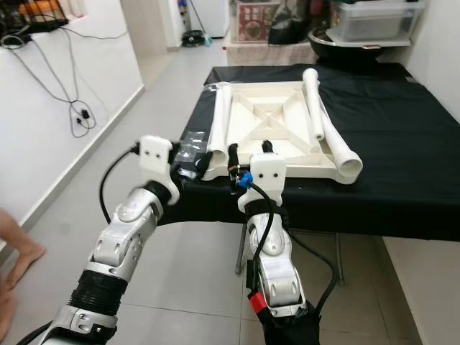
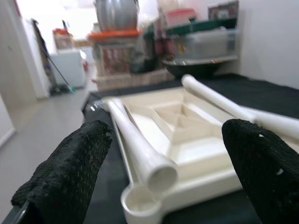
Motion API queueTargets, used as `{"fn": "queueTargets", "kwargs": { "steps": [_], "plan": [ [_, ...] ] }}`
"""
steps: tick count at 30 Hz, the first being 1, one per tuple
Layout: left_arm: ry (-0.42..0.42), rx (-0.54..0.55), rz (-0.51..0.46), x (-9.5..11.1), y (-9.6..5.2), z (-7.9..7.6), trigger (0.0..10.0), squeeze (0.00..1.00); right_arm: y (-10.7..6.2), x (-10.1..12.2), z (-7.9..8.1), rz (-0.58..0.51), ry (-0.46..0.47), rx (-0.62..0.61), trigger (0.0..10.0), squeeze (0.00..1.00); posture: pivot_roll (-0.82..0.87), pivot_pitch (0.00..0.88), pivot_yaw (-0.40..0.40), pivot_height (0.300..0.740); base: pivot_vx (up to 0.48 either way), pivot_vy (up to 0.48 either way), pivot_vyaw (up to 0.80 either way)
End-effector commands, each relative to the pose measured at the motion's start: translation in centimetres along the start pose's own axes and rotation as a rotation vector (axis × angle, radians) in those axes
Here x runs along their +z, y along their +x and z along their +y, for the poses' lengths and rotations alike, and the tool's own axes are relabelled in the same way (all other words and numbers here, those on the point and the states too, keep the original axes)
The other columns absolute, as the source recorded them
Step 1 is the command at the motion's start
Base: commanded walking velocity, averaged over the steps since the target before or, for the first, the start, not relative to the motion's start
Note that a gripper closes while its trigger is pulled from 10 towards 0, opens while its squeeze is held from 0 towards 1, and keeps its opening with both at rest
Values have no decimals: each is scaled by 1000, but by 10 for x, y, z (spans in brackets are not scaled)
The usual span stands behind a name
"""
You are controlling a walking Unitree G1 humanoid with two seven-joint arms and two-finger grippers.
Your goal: Building children table
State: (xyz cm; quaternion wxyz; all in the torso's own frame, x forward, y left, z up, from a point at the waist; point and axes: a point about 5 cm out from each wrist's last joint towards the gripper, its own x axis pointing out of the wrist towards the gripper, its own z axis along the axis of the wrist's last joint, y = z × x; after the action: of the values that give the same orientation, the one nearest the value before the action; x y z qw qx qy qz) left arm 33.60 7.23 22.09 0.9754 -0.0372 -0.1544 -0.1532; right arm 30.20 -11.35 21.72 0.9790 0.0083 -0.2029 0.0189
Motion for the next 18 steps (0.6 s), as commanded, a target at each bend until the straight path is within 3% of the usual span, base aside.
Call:
{"fn": "queueTargets", "kwargs": {
  "steps": [1,3,7,18],
  "plan": [
    [33,27,-26,5,0,7,10000,0,3,8,0,-23,9,-8,10000,0,34,0,59,740,240,0,0],
    [48,47,-77,19,7,9,10000,0,20,23,-8,-78,8,-43,10000,0,43,0,50,740,330,0,0],
    [50,41,-106,28,12,10,10000,0,26,28,-10,-99,15,-52,10000,0,41,0,55,740,363,0,0],
    [66,41,-119,34,22,7,10000,0,24,27,-11,-90,13,-78,10000,0,35,0,80,740,368,0,0]
  ]
}}
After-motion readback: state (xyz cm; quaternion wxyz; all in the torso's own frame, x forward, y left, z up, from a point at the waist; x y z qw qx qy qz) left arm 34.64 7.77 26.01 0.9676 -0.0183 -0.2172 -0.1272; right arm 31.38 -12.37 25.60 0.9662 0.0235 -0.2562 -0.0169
